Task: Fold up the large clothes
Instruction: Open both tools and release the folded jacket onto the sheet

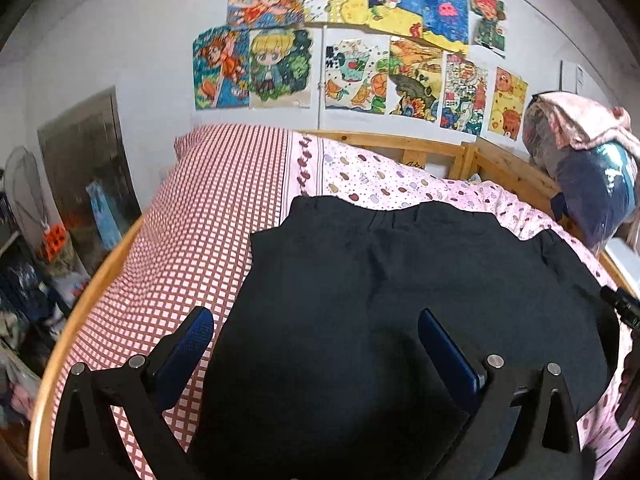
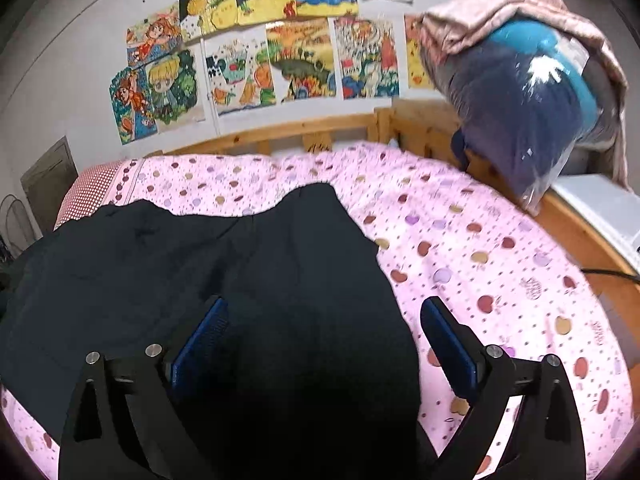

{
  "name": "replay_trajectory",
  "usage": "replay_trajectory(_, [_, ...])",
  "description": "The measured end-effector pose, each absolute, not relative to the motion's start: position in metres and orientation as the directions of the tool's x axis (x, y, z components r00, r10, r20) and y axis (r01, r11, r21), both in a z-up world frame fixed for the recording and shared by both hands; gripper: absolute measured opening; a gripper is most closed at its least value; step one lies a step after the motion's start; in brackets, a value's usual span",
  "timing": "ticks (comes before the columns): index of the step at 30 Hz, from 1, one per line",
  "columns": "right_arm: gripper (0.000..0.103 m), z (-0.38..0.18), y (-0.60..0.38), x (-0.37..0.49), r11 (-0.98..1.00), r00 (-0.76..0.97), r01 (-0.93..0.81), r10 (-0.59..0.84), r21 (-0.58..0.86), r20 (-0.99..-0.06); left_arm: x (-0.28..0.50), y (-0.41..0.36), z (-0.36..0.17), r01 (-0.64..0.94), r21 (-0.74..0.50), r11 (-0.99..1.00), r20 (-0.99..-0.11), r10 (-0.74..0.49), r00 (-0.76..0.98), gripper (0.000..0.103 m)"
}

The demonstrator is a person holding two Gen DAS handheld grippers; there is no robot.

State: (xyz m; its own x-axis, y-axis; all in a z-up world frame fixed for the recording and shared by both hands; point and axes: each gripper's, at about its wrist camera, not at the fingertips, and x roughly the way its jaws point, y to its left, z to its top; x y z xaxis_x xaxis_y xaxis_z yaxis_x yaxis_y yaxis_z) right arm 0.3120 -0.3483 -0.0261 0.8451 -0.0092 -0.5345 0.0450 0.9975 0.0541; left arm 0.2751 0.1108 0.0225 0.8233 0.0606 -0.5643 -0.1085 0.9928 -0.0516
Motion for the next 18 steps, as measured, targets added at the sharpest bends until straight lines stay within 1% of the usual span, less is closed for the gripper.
replay_trajectory(3, [0.098, -0.018, -0.35, 0.303, 0.998, 0.859, 0.038, -0.007, 0.05, -0.512, 0.264, 0.106, 0.03, -0.11, -0.037, 0.993, -0.533, 0.073, 0.843, 0.103])
replay_trajectory(9, [0.098, -0.01, -0.345, 0.289, 0.999, 0.876, 0.014, 0.011, 0.048, -0.483, 0.246, 0.093, 0.042, -0.104, -0.033, 0.994, -0.495, 0.074, 0.866, 0.103])
replay_trajectory(18, [0.098, -0.003, -0.338, 0.268, 0.996, 0.893, -0.022, 0.056, 0.082, -0.446, 0.226, 0.079, 0.048, -0.091, -0.014, 0.996, -0.462, 0.074, 0.884, 0.103])
